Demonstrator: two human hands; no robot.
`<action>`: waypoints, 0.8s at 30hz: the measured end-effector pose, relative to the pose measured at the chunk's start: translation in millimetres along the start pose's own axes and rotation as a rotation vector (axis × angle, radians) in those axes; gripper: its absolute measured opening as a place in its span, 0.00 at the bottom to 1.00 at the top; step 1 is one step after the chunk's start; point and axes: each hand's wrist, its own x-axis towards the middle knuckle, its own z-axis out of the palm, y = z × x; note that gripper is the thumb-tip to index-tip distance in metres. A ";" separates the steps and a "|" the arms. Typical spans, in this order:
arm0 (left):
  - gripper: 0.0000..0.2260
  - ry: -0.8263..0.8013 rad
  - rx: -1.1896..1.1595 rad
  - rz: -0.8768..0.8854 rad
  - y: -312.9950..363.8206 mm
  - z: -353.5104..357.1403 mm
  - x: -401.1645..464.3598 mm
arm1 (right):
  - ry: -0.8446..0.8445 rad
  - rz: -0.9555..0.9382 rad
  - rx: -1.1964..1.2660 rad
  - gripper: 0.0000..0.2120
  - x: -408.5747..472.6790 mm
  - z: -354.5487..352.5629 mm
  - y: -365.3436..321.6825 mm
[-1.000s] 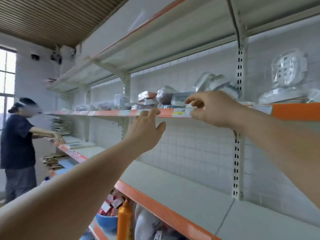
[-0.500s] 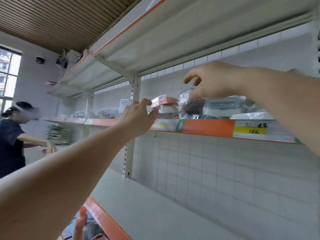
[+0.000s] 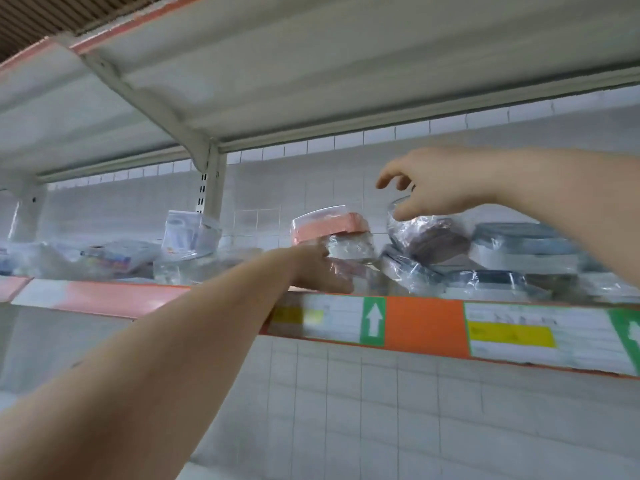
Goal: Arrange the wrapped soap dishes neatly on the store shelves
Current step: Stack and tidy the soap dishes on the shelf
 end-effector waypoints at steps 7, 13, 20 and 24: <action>0.31 0.066 -0.057 0.070 -29.1 -3.9 19.4 | -0.089 0.025 -0.062 0.30 91.2 35.2 -34.0; 0.26 0.117 -0.059 0.093 -31.2 0.9 22.5 | -0.210 0.078 -0.172 0.47 132.6 96.3 -25.1; 0.25 0.131 -0.073 0.097 -28.2 1.4 23.6 | -0.045 0.105 -0.275 0.26 120.2 84.2 -32.3; 0.22 0.287 -0.226 0.134 -32.9 -1.2 23.6 | 0.114 0.136 -0.094 0.22 114.1 73.5 -30.3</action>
